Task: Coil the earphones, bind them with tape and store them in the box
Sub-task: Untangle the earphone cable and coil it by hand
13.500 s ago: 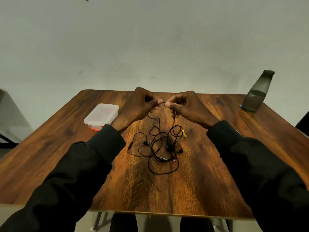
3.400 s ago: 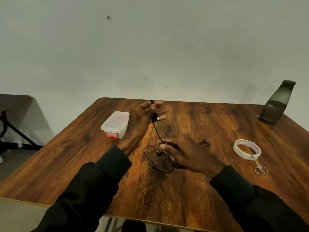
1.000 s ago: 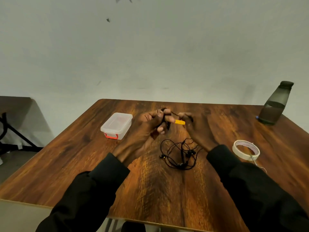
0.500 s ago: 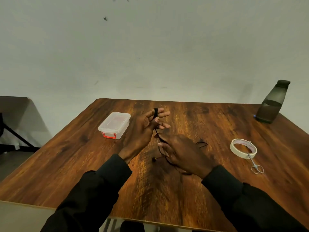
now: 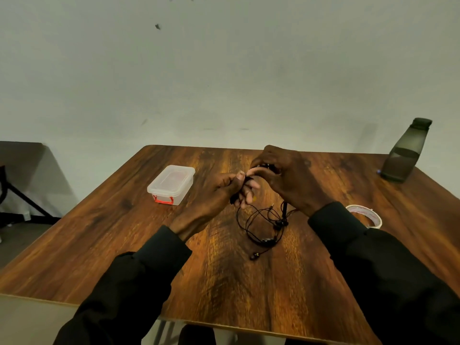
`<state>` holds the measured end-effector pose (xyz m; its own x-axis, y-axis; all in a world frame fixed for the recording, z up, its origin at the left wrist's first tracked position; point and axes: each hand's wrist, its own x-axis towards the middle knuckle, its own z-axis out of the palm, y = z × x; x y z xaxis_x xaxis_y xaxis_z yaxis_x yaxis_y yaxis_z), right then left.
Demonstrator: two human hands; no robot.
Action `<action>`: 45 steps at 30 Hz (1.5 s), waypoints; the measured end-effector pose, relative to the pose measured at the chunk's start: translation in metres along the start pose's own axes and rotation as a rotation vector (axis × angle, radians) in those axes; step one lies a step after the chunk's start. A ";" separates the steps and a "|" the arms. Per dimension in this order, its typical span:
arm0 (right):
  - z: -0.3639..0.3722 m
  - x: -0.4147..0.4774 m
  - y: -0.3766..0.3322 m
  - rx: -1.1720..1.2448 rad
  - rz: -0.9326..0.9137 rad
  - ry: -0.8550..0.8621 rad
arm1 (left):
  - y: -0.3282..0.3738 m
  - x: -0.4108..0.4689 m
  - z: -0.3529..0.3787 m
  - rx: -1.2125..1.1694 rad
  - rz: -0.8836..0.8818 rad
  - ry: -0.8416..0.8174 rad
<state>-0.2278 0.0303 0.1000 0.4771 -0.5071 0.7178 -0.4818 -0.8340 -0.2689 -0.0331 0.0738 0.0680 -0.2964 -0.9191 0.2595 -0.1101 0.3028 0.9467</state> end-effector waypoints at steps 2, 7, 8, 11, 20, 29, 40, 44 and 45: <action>0.003 0.000 0.004 0.125 0.081 0.039 | 0.001 -0.002 -0.003 -0.141 -0.042 -0.065; 0.021 -0.012 0.009 0.371 0.356 0.006 | 0.015 -0.001 -0.002 -0.601 0.001 -0.048; 0.025 -0.017 0.007 0.453 0.418 -0.025 | 0.019 0.001 -0.003 -0.666 0.027 -0.027; 0.036 -0.034 -0.003 0.601 0.479 -0.107 | 0.026 0.008 -0.006 -0.734 0.091 0.019; 0.037 -0.054 -0.030 0.671 0.469 -0.245 | 0.016 0.015 -0.006 -0.485 0.201 0.266; 0.006 -0.036 -0.035 0.072 0.148 -0.284 | -0.016 0.013 -0.006 0.308 0.262 0.326; -0.006 -0.006 0.002 0.070 0.161 0.013 | -0.003 0.005 0.001 -0.004 0.024 -0.030; 0.003 -0.009 0.007 0.270 0.295 0.049 | 0.007 0.000 -0.001 -0.417 -0.090 -0.118; 0.007 -0.012 0.008 0.343 0.348 0.037 | 0.008 0.000 -0.001 -0.502 -0.087 -0.133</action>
<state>-0.2320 0.0286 0.0849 0.3012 -0.7657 0.5683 -0.3354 -0.6429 -0.6886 -0.0327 0.0764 0.0762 -0.4276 -0.8859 0.1799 0.3190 0.0383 0.9470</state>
